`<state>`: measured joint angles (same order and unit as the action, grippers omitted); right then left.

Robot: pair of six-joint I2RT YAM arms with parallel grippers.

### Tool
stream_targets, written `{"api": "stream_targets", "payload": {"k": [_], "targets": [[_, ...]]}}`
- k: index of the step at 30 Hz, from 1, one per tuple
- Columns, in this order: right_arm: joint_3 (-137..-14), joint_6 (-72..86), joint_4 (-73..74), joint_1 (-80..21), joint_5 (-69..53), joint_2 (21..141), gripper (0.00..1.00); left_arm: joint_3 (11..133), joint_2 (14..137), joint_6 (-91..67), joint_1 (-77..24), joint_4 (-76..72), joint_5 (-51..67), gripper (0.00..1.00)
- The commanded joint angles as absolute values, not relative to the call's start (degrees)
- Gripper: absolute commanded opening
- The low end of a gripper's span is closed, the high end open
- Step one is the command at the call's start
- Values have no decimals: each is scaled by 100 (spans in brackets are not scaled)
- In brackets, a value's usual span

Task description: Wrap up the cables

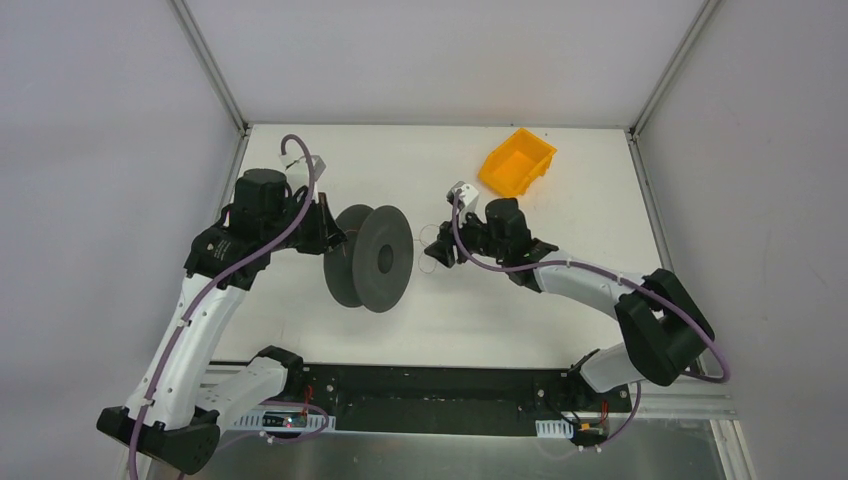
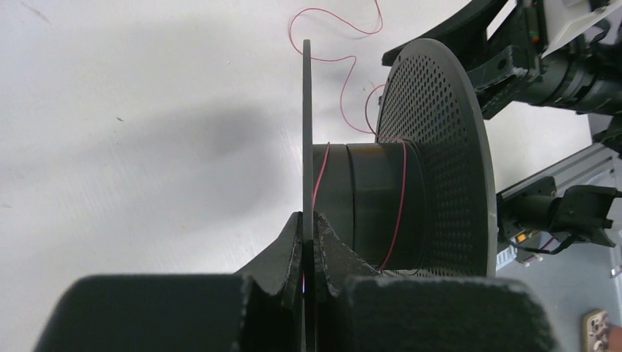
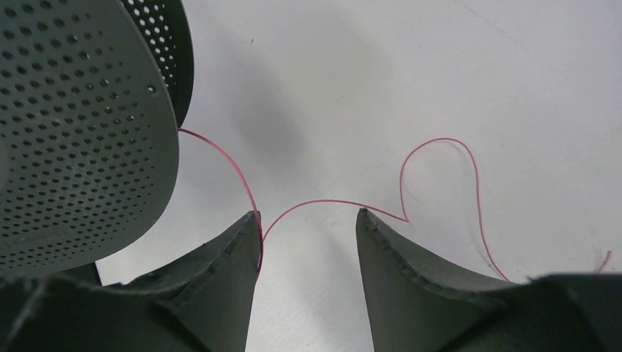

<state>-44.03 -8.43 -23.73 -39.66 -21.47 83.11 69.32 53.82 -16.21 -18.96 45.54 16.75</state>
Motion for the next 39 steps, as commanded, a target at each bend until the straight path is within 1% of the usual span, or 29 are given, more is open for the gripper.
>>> {"api": "stream_targets", "payload": {"k": [1,5,7,11,15,19,23,26,28,34,39], "targets": [[-4558,-601,-2860,-3952,-2873,8537,54,7300,5199,-2210,-1736,4229,1955,0],[-4702,-131,-3270,-3966,-3740,8878,54,7304,5172,-2568,-1615,4114,1908,0],[-4720,106,-3532,-4004,-3909,9020,54,7323,5175,-2716,-1563,4059,1882,0],[-4566,388,-4285,-4111,-3851,9130,54,7391,5170,-2943,-1518,3997,1789,0],[-4416,421,-4710,-4161,-3446,9080,54,7360,5129,-3096,-1512,3877,1682,0],[-3889,-249,-5174,-4097,-3020,8811,55,7425,5137,-2979,-1495,3880,1557,0],[-3540,-936,-5247,-3848,-3145,8533,57,7440,5113,-2929,-1486,3876,1513,0],[-3458,-1645,-5209,-3613,-3436,8576,57,7445,5115,-2918,-1485,3877,1535,0],[-3577,-2089,-5159,-3519,-3505,8782,58,7465,5115,-2918,-1485,3876,1570,0],[-4408,-2347,-4917,-3359,-3593,9625,59,7473,5048,-2887,-1485,3881,1577,0],[-5125,-2256,-4913,-3350,-3807,10432,60,7388,4971,-2900,-1485,3842,1512,0]]}}
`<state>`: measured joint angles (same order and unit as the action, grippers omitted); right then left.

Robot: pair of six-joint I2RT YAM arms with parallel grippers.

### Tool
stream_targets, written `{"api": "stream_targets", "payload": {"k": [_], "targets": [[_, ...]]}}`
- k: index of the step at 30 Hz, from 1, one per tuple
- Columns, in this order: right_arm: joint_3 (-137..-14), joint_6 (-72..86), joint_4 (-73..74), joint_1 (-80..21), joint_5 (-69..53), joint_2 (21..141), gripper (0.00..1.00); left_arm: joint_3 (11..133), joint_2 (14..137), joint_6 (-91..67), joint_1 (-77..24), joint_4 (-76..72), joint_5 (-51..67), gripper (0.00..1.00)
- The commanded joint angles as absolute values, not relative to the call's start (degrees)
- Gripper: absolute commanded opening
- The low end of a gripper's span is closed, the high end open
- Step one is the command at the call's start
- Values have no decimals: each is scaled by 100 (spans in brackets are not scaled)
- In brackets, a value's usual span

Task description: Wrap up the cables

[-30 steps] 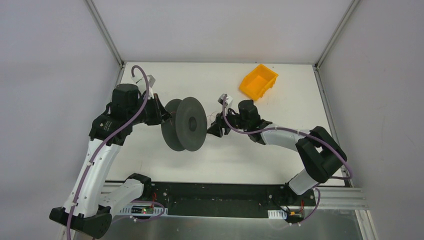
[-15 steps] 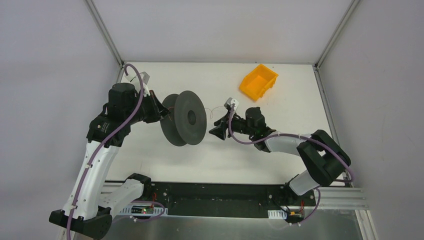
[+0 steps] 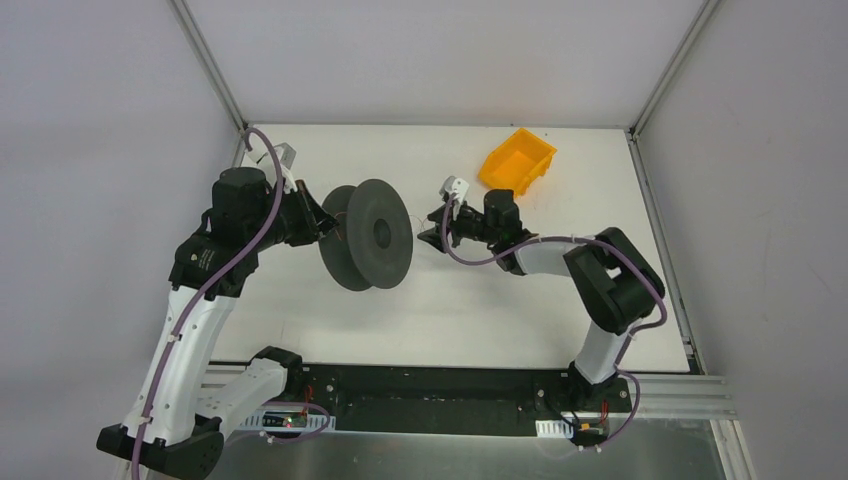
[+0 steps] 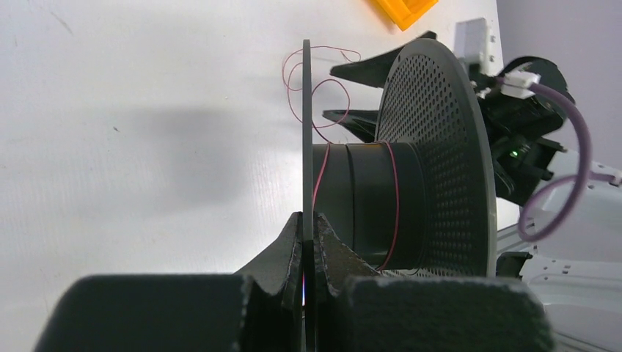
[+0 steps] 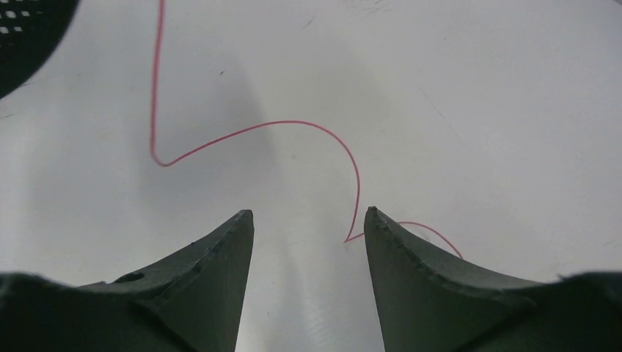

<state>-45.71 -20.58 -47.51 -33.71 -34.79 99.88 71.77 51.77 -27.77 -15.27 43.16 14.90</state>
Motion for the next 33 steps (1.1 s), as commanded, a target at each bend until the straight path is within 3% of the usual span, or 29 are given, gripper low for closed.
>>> {"api": "stream_targets", "payload": {"k": [1,18,21,24,33], "targets": [[-5246,-2231,-4913,-3350,-3781,10560,60,7392,4960,-2900,-1485,3841,1512,0],[-5951,-1129,-5347,-3366,-3885,11534,56,7158,4802,-3000,-1485,3501,1478,0],[-5941,-1032,-5242,-3361,-3870,11487,39,7166,4799,-3050,-1486,3481,1476,0],[-5798,-879,-5315,-3374,-3992,11392,1,7165,4757,-3119,-1485,3424,1451,0],[-4127,408,-6530,-3784,-3043,10323,0,6866,4507,-3288,-1486,2801,1233,0]]}}
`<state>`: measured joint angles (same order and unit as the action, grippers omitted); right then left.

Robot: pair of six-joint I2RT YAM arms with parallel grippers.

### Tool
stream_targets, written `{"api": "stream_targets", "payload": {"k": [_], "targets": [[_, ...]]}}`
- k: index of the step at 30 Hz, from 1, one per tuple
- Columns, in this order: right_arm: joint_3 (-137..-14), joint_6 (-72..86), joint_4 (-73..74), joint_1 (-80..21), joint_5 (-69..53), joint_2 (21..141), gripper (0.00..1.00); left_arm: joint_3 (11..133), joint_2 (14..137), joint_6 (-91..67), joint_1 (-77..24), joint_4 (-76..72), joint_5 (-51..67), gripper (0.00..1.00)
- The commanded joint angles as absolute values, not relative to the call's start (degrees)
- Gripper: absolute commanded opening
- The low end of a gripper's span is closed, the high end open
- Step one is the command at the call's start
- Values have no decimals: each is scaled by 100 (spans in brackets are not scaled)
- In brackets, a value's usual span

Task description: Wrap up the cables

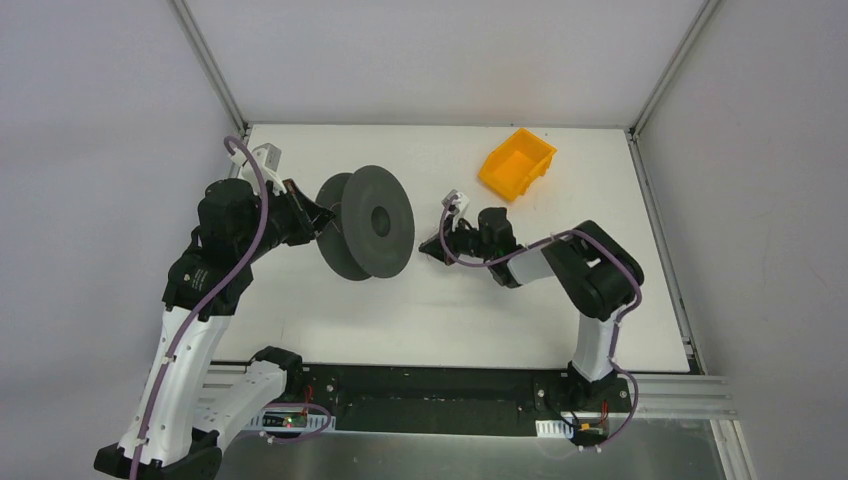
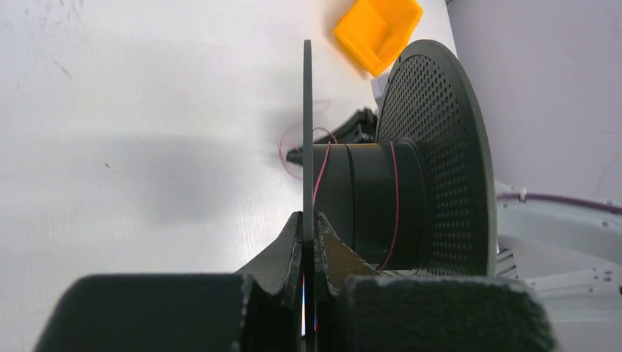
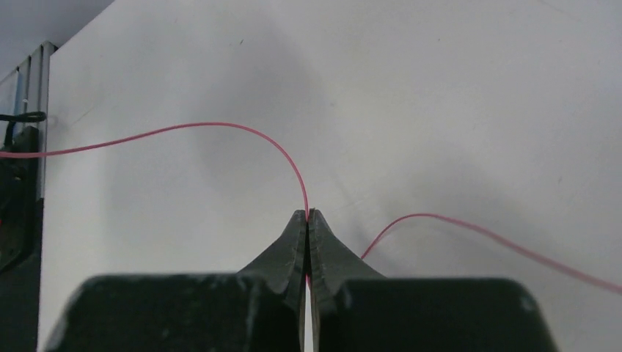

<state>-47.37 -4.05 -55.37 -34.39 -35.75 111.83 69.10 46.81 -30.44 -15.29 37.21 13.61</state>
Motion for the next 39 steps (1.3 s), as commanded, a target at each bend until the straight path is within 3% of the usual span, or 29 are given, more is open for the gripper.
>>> {"api": "stream_targets", "payload": {"k": [1,5,9,18,23,32,39], "targets": [[-3873,442,-6572,-3944,-2829,10088,0,6869,4519,-3276,-1485,2757,1143,0],[-3296,284,-5762,-4694,-1602,9170,0,6949,4601,-3283,-1477,2685,601,0],[-3418,233,-4045,-5376,-690,8674,0,6879,4608,-3592,-1442,2285,460,0],[-3606,355,-2486,-6775,847,7355,0,6650,4786,-3264,-1441,2087,-401,0],[-4419,319,-1315,-7354,986,7023,0,6509,4920,-2596,-1441,2037,-818,0],[-5851,336,-65,-7419,607,6930,0,6140,5114,-1501,-1609,2059,-866,0],[-6825,-468,710,-7117,572,7060,0,6009,5242,-883,-2570,2467,-1305,0]]}}
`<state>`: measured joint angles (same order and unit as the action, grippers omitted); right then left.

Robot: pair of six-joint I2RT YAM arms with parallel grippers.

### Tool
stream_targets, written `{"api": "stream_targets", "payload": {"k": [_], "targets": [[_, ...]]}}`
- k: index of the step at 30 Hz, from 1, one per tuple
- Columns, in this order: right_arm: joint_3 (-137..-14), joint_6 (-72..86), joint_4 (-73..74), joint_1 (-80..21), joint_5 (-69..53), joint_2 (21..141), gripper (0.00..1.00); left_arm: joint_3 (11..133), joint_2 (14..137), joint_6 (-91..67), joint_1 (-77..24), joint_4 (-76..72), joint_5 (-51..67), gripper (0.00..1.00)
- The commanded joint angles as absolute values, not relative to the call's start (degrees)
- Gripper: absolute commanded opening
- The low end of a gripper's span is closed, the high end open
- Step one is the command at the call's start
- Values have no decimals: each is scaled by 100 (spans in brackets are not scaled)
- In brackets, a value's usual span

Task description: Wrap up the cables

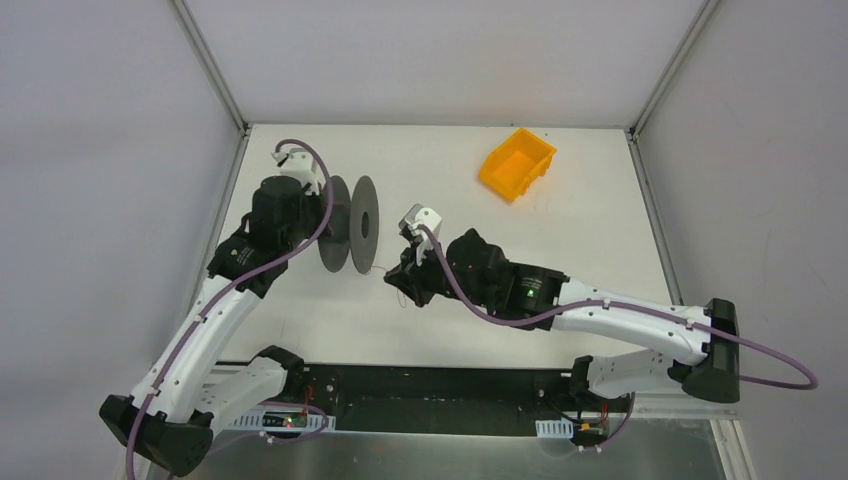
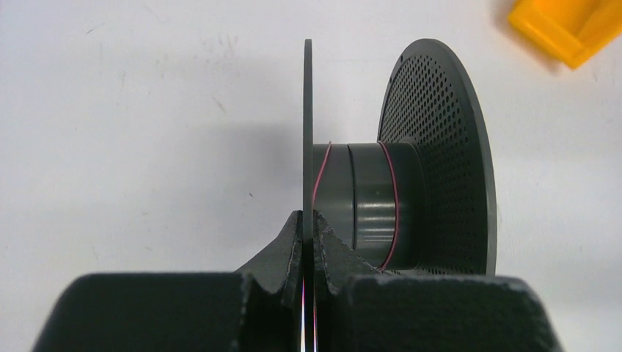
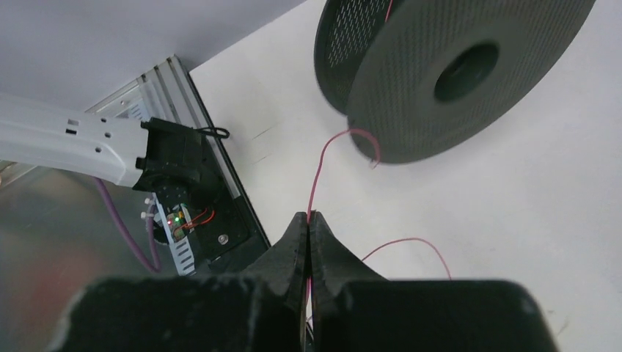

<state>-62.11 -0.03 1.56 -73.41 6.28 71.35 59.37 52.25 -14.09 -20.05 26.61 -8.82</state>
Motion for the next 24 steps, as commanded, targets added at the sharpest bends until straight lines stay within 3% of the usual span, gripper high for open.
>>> {"api": "stream_targets", "payload": {"k": [1,16,24], "targets": [[-6923,-508,769,-7029,514,7047,0,6018,5273,-812,-2736,2545,-1477,0],[-7390,-423,661,-5765,-972,6926,0,5731,5324,-538,-3012,2856,-832,0],[-7373,-733,668,-4809,-1134,7369,0,5962,5437,-97,-3016,3439,748,0]]}}
